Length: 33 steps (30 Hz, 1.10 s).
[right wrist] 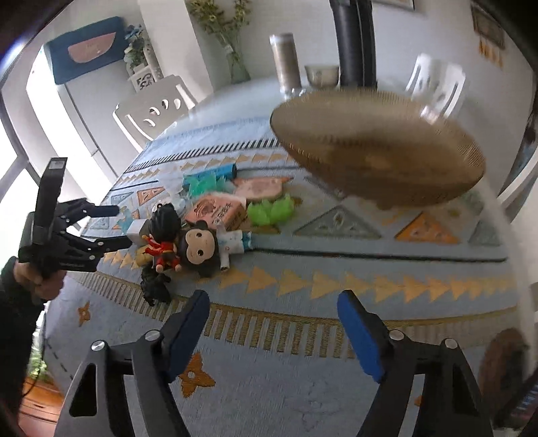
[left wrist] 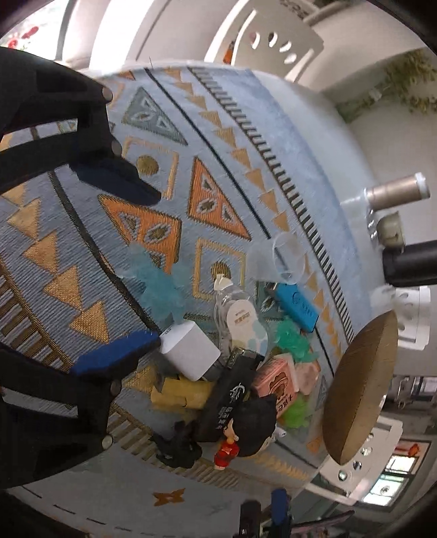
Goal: Organize rigid objects
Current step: 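Grasp the light-blue jelly toy with the left tool while the right tool grasps the monkey figurine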
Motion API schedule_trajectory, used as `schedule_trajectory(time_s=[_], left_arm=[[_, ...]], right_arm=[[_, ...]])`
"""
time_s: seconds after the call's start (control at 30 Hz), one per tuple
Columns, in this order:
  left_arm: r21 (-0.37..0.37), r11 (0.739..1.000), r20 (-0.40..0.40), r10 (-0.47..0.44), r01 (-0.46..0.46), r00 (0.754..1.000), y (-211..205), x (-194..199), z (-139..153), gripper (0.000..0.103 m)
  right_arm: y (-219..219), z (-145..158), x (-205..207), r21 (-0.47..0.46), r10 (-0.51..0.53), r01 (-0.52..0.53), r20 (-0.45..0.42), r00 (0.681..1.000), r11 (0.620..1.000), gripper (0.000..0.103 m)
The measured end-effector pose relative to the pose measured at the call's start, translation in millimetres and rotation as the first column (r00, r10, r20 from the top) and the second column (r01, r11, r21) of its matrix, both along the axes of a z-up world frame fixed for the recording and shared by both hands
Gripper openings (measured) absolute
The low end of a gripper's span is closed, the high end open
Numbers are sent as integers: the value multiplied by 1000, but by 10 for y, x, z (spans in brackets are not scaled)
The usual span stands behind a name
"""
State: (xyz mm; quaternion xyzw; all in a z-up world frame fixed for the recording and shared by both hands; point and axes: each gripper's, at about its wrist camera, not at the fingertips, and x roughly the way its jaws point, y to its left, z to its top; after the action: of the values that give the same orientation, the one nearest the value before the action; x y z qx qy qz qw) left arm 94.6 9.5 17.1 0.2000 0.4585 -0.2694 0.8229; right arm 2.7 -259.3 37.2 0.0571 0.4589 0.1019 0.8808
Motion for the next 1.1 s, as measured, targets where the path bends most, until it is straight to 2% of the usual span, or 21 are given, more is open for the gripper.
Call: schedule_trajectory(time_s=[0.07, 0.1, 0.23, 0.33, 0.43, 0.5, 0.57, 0.67, 0.73, 0.8, 0.83, 0.87, 0.9, 0.97, 1.03, 1.1], left_arm=[[-18, 1000, -23, -2, 2, 1000, 10, 59, -32, 65], [-44, 999, -30, -4, 2, 1000, 5, 80, -27, 58], [-74, 997, -31, -12, 9, 999, -79, 115, -28, 49], [-97, 995, -27, -19, 17, 999, -143, 106, -22, 32], [-96, 995, -12, 3, -4, 1000, -175, 63, -17, 30], [-111, 993, -12, 26, -27, 1000, -156, 19, -5, 30], [-128, 990, -3, 55, -55, 998, -136, -38, 31, 30], [-154, 984, -3, 89, -89, 996, -97, -110, 98, 30], [-152, 984, 9, 98, -96, 995, -104, -166, 118, 29], [-157, 983, 8, 100, -98, 995, -111, -234, 123, 29], [-160, 982, 7, 99, -97, 995, -116, -259, 120, 29], [-158, 983, 4, 99, -97, 995, -125, -279, 112, 30], [-154, 983, -1, 100, -99, 995, -134, -296, 101, 30], [-153, 983, -1, 100, -99, 995, -138, -335, 108, 29], [-165, 981, -10, 99, -99, 995, -123, -387, 139, 29], [-185, 978, -24, 96, -99, 995, -99, -446, 177, 29]], right_arm=[[58, -41, 77, -8, 11, -11, -16, 1000, 1000, 70], [98, -57, 126, -21, 17, -17, -21, 1000, 1000, 67], [277, -80, 292, -24, 62, -62, -23, 998, 998, 58], [358, -83, 389, 3, 91, -91, -18, 996, 996, 57], [435, -106, 475, 45, 121, -120, -31, 992, 992, 57], [428, -151, 544, 82, 104, -100, -54, 993, 992, 57], [354, -211, 638, 191, 84, -65, -95, 992, 979, 58], [354, -267, 698, 234, 51, -19, -128, 990, 972, 62], [465, -278, 671, 198, 37, -12, -122, 992, 980, 69], [579, -266, 641, 163, 29, -11, -108, 994, 987, 69], [607, -250, 633, 143, 22, -8, -101, 995, 990, 68], [649, -244, 621, 104, 11, -1, -89, 996, 995, 62], [674, -250, 616, 69, 9, -2, -92, 996, 998, 50], [641, -247, 543, 83, 33, -24, -100, 994, 996, 50], [569, -207, 411, 45, 50, -47, -76, 996, 998, 50], [522, -166, 249, -25, 110, -112, -42, 993, 993, 50]])
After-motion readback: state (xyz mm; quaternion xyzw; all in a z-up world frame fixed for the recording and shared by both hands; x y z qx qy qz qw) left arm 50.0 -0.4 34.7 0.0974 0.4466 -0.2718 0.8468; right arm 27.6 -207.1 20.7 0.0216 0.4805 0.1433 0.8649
